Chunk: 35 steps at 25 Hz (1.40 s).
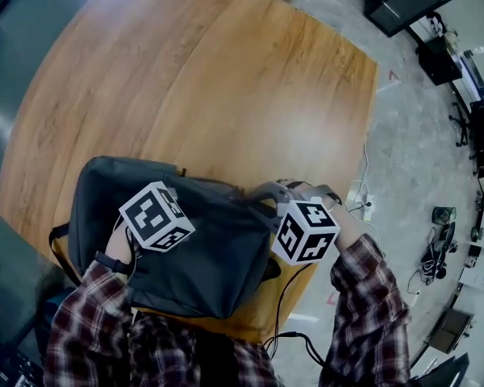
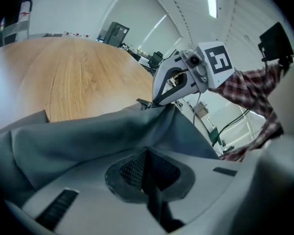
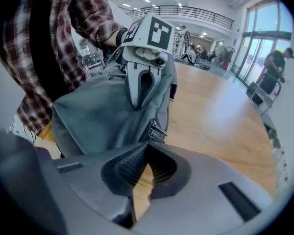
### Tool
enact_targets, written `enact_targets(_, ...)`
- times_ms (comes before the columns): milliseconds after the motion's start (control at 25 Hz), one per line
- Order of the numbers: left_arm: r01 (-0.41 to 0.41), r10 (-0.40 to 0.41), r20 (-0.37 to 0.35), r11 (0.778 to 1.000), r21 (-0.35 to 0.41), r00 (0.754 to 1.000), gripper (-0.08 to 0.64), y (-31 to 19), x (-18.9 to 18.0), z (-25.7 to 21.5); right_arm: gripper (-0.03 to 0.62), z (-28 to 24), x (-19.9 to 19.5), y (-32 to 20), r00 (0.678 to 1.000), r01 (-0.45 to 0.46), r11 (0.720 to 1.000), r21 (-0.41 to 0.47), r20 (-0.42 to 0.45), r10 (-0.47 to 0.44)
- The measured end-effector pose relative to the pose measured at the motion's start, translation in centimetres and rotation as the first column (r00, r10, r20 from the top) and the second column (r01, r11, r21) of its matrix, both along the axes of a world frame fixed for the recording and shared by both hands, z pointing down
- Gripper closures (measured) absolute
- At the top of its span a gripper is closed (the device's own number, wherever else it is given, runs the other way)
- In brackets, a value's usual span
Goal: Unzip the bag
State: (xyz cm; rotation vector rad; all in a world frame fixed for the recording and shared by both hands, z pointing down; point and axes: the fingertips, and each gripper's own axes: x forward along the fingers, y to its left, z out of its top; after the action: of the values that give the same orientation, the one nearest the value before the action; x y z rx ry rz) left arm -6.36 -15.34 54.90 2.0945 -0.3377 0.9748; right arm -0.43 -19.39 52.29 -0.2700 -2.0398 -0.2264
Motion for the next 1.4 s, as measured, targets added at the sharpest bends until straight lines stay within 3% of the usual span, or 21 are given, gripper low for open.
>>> enact_targets(120,-0.083,0.082,0.036,0.996,0.039,0.996,0.551,0.6,-0.6,-0.1,0.582,0.3,-0.4,2.5,0.995,-0.091,0.993,-0.072,0.022,0.093)
enact_targets(280,-0.119,0.115,0.059,0.991,0.065,0.992,0.551,0.8,0.3,0.0,0.583,0.8,0.2,5.1,0.971,-0.23,0.962,-0.15,0.026,0.236)
enact_targets(520,-0.152,0.146,0.075,0.985,0.084,0.986,0.551,2.1,2.6,0.1,0.583,1.4,1.6,9.7,0.895,-0.424,0.873,-0.242,0.038,0.445)
enact_targets(640,-0.165,0.155,0.089,0.979,0.116,0.984,0.551,2.4,3.5,0.1,0.583,0.7,2.9,9.6,0.864,-0.471,0.859,-0.199,0.095,0.495)
enact_targets(800,-0.146,0.136,0.078,0.978,0.148,0.988,0.551,2.3,3.9,0.0,0.562,-0.3,4.7,7.9,0.893,-0.435,0.9,-0.03,0.117,0.435)
enact_targets(1000,-0.129,0.118,0.078,0.977,0.167,0.99,0.551,2.3,3.9,0.1,0.505,0.2,4.6,7.6,0.976,-0.219,0.967,0.132,0.042,0.215)
enact_targets(1200,-0.125,0.114,0.075,0.976,0.176,0.991,0.551,2.2,3.9,0.0,0.506,0.6,4.6,7.6,0.999,-0.044,0.996,0.075,-0.015,0.045)
enact_targets(1400,-0.114,0.104,0.069,0.979,0.171,0.992,0.551,2.3,3.9,-0.1,0.506,1.0,4.3,7.6,0.99,0.072,0.997,-0.027,-0.118,-0.074)
